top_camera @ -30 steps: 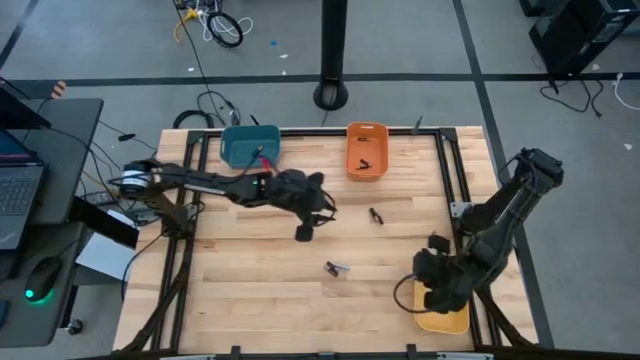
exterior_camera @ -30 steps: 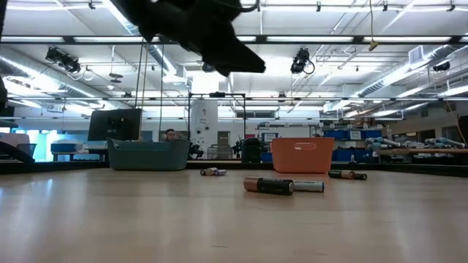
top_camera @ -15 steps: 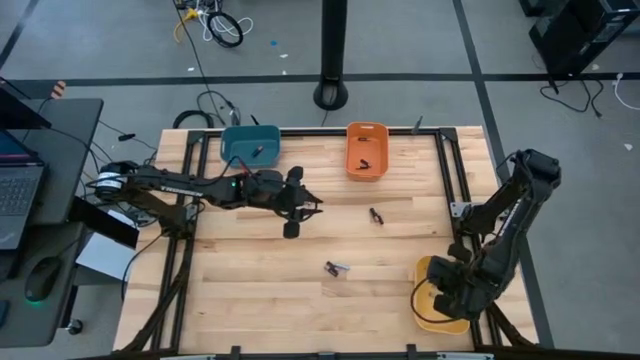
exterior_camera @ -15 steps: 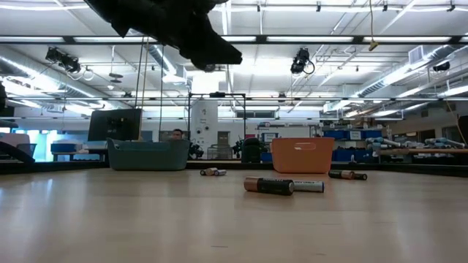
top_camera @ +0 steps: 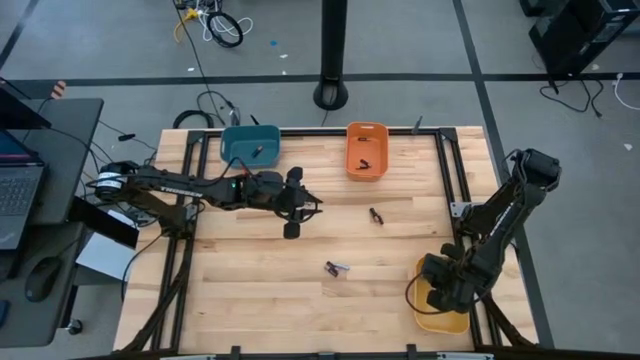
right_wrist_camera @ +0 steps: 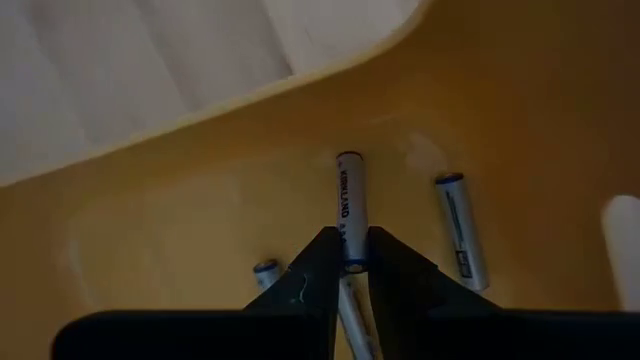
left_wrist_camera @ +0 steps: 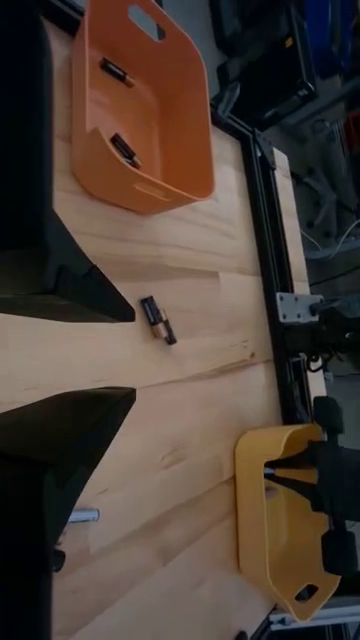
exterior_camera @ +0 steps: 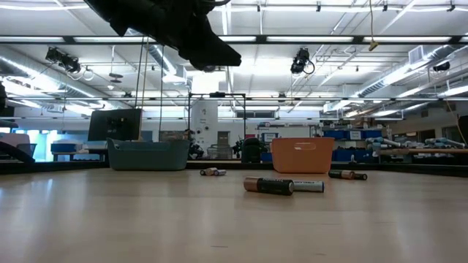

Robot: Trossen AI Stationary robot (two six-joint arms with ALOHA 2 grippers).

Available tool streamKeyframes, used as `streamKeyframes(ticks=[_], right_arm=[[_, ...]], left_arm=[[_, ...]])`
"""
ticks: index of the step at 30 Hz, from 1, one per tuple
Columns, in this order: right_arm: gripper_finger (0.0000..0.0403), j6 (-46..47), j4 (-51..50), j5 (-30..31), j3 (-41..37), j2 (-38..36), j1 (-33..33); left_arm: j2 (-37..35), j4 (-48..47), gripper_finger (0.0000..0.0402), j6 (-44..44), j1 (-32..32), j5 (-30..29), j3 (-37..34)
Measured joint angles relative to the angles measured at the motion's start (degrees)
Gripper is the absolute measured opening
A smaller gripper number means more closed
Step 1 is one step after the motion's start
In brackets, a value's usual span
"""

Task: Sort batteries
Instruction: Put the silver battery into the yellow bin

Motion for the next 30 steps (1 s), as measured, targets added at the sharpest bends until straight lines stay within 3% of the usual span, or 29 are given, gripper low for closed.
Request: streamKeyframes(ticks=[10, 30], right_arm=[[0.0057, 1.7, -4.5, -9.7, -0.1, 0.0, -0.5], [0.0069, -3.2, -2.8, -16.3, -3.0, 0.1, -5.0]], left_arm=[[0.0, -0.2, 0.0122, -0.1, -0.1, -0.1, 0.0], [0.3, 0.6, 0.0067, 0.2, -1.2, 0.4, 0.0]])
